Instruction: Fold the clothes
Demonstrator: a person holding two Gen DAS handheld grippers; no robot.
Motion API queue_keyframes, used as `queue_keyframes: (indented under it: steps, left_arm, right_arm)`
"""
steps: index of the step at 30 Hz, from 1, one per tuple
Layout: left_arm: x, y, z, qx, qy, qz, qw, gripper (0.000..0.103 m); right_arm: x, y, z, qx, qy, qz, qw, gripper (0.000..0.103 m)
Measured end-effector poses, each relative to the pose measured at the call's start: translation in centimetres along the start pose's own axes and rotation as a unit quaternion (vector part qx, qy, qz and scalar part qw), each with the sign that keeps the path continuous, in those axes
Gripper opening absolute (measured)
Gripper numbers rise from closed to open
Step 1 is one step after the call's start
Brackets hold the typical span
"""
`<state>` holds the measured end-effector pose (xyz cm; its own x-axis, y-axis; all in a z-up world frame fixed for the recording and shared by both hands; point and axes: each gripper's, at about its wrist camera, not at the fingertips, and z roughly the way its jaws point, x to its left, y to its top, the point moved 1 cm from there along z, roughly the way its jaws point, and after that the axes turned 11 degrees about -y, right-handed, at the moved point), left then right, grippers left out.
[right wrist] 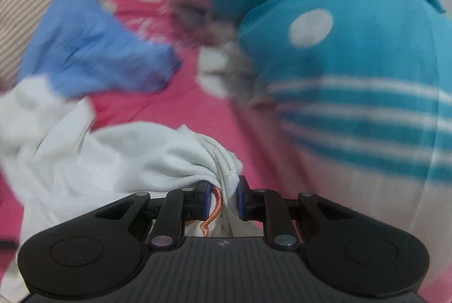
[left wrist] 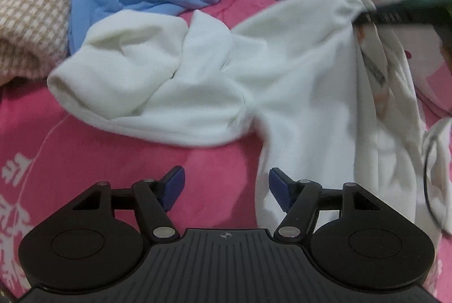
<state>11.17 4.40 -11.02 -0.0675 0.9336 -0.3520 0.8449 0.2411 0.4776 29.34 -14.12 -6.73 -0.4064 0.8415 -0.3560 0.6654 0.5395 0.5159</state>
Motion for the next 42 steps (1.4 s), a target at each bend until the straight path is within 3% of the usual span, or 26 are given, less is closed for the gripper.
queue_keyframes:
  steps: [6,10,15,18,25,29,32,35,38,40,42]
  left_arm:
    - [0.0,0.1,0.6,0.006,0.012,0.001,0.9999,0.067]
    - [0.0,-0.2,0.8,0.014,0.019,0.001,0.9997,0.068]
    - [0.0,-0.6,0.9,0.024,0.025,0.008,0.9993,0.069]
    - [0.1,-0.5,1.1,0.032,0.030,0.012,0.9990,0.069]
    - [-0.5,-0.7,1.6,0.058,0.060,0.050,0.9953,0.069]
    - [-0.1,-1.3,1.3,0.071,0.080,0.057,0.9926,0.070]
    - [0.5,-1.7,0.7,0.075,0.092,0.042,0.9920,0.070]
    - [0.8,-2.0,0.1,0.078,0.106,0.027,0.9910,0.070]
    - [0.7,-2.1,-0.3,0.079,0.115,0.019,0.9900,0.070]
    - [0.4,-2.2,-0.4,0.077,0.119,0.013,0.9899,0.070]
    - [0.1,-2.5,-0.3,0.079,0.118,0.004,0.9898,0.070]
  right_arm:
    - [-1.6,2.6,4.5,0.022,0.003,0.046,0.999,0.022]
    - [-2.9,4.1,6.9,0.033,0.005,0.078,0.996,0.038]
    - [-7.4,1.5,0.4,-0.013,0.004,0.136,0.991,0.072]
    - [-10.5,-1.4,-3.3,-0.022,0.001,0.164,0.986,0.074]
    - [-10.6,-9.7,-2.2,0.095,-0.037,0.076,0.992,0.074]
    - [-10.4,-12.9,0.4,0.158,-0.044,0.070,0.984,0.075]
    - [-11.9,-13.8,1.5,0.176,-0.007,0.137,0.975,0.083]
    - [-11.7,-14.7,2.7,0.173,0.006,0.135,0.975,0.102]
    - [-10.3,-15.6,4.2,0.193,0.015,0.096,0.976,0.101]
    - [-9.9,-15.4,3.7,0.176,0.009,0.084,0.981,0.085]
    - [-10.1,-14.8,2.7,0.164,-0.002,0.082,0.983,0.033]
